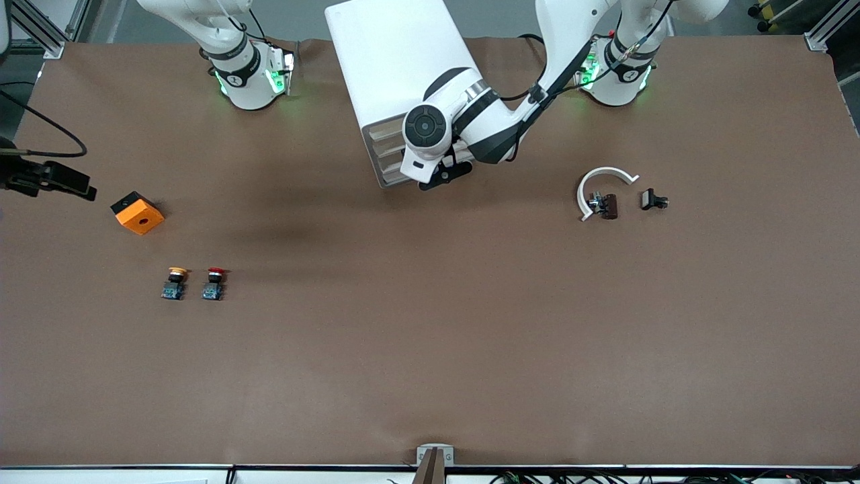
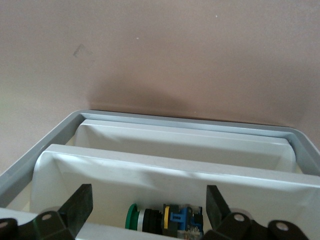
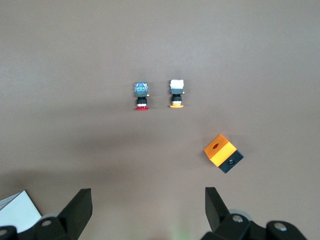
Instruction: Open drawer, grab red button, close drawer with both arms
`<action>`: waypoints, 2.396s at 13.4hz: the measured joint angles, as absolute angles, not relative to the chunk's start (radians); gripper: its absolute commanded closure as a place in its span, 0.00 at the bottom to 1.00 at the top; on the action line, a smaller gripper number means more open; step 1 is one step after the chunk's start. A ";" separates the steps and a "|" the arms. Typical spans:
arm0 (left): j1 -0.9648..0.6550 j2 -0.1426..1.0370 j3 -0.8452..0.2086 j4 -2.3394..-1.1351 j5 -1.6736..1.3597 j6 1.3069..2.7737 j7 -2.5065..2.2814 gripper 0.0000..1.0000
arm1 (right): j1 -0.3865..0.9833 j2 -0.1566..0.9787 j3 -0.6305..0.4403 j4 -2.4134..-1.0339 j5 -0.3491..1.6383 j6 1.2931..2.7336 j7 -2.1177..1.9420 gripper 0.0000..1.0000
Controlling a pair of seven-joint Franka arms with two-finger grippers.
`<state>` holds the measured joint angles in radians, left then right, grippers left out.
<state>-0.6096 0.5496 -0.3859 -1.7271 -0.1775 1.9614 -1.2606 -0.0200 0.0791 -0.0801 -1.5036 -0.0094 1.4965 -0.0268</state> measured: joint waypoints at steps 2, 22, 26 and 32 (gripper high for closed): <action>-0.598 0.550 -0.367 -1.718 -0.177 1.963 -1.261 0.00 | -0.021 0.079 -0.078 -1.480 -0.009 1.485 -0.036 0.00; 0.031 0.300 -0.269 -1.514 0.136 1.768 -0.969 0.00 | -0.019 0.082 -0.064 -1.435 -0.009 1.470 -0.044 0.00; 0.112 0.211 -0.269 -1.508 0.136 1.670 -0.819 0.00 | -0.019 0.082 -0.062 -1.435 -0.008 1.470 -0.045 0.00; 0.141 0.095 -0.267 -1.508 0.136 1.566 -0.557 0.00 | -0.018 0.082 -0.061 -1.435 -0.008 1.471 -0.045 0.00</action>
